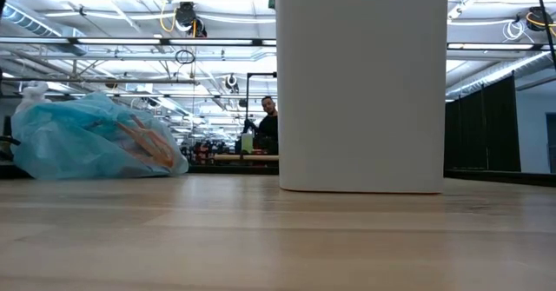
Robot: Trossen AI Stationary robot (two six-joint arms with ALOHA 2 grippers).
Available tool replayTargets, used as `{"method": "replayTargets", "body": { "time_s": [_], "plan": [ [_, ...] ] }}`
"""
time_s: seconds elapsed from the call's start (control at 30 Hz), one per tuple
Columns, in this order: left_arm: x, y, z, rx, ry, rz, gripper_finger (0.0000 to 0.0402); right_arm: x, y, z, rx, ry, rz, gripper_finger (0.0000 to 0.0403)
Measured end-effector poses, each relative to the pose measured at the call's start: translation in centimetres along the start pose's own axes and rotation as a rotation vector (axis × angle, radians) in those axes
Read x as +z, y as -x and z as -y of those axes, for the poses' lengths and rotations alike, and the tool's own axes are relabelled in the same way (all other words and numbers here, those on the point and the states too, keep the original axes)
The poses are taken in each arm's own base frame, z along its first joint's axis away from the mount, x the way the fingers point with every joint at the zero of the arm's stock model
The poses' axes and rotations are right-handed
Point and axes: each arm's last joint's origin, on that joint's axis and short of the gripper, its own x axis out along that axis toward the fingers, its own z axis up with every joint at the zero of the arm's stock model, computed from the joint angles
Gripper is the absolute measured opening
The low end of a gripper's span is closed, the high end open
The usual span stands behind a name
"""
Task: Place trash/remove bag and relplace
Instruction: Insert the new blue trash bag into the white trash bin
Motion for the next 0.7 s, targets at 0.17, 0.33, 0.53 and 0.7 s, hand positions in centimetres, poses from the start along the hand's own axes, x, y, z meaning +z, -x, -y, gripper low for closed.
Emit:
{"method": "replayTargets", "body": {
  "time_s": [0.17,0.33,0.53,0.7],
  "plan": [
    [-0.3,-1.2,0.6,0.063,0.079,0.047,0.0118,0.0,0.7,-0.2,0.182,0.003,0.031,0.0000],
    [0.0,-1.3,0.5,0.089,0.101,0.079,0.0118,-0.5,1.8,-0.1,0.272,-0.067,-0.006,0.0000],
    [-0.1,-1.4,0.3,0.098,0.099,0.078,0.0118,-0.2,2.5,-0.8,0.394,-0.116,0.020,0.0000],
    [-0.2,-1.6,0.0,0.109,0.099,0.077,0.0118,-0.4,2.3,-1.2,0.412,-0.127,-0.008,0.0000]
  ]
}}
